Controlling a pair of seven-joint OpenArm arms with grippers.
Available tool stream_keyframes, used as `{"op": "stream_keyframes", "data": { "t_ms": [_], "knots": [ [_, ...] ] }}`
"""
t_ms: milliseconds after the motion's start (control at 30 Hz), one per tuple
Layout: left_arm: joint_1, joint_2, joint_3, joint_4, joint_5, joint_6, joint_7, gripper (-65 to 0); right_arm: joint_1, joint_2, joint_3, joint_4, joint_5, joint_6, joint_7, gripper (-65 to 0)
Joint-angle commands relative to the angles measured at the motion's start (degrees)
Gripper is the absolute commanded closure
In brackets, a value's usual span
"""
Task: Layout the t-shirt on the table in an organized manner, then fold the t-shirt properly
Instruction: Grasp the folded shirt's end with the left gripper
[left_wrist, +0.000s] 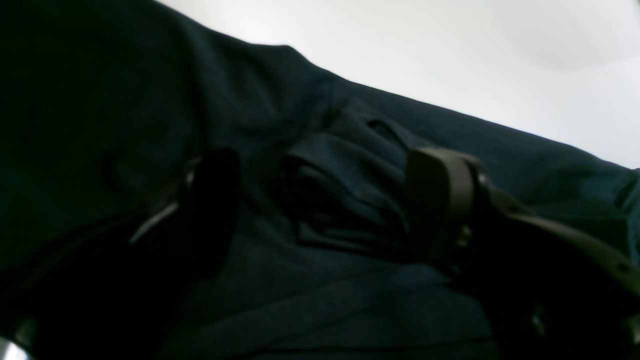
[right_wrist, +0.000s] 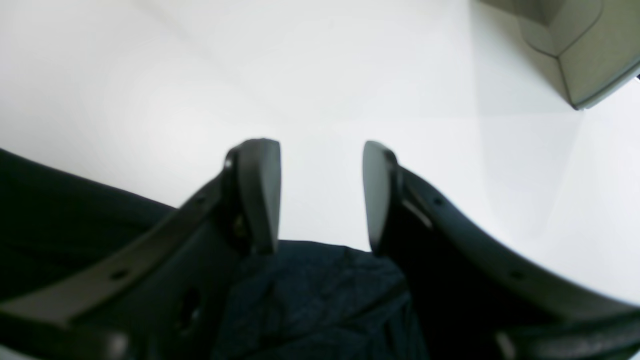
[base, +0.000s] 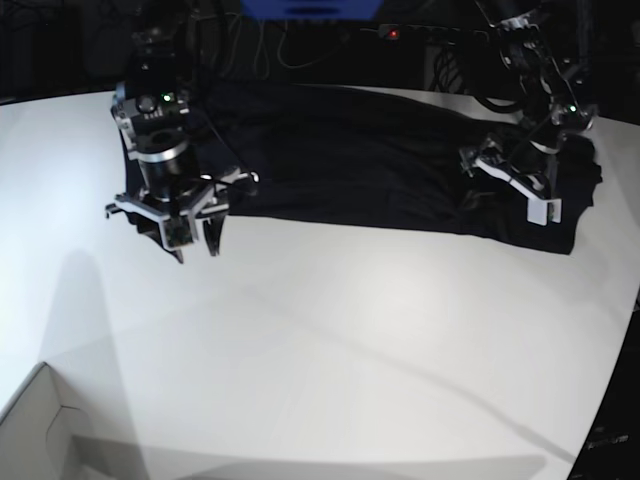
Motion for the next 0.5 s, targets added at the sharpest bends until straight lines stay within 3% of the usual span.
{"op": "stream_keyframes", "data": {
  "t_ms": [0, 467],
  "knots": [
    [-0.4, -0.4, 0.0, 0.7, -1.0, -0.3, -1.3, -46.7, 0.3, -0.1, 0.1, 1.1, 0.3, 0.2, 1.6, -26.6],
    [-1.4, -0.4, 3.6, -0.8, -1.0, -0.3, -1.3, -23.6, 0.3, -0.1, 0.1, 1.0, 0.3, 0.2, 1.6, -26.6]
  ]
}}
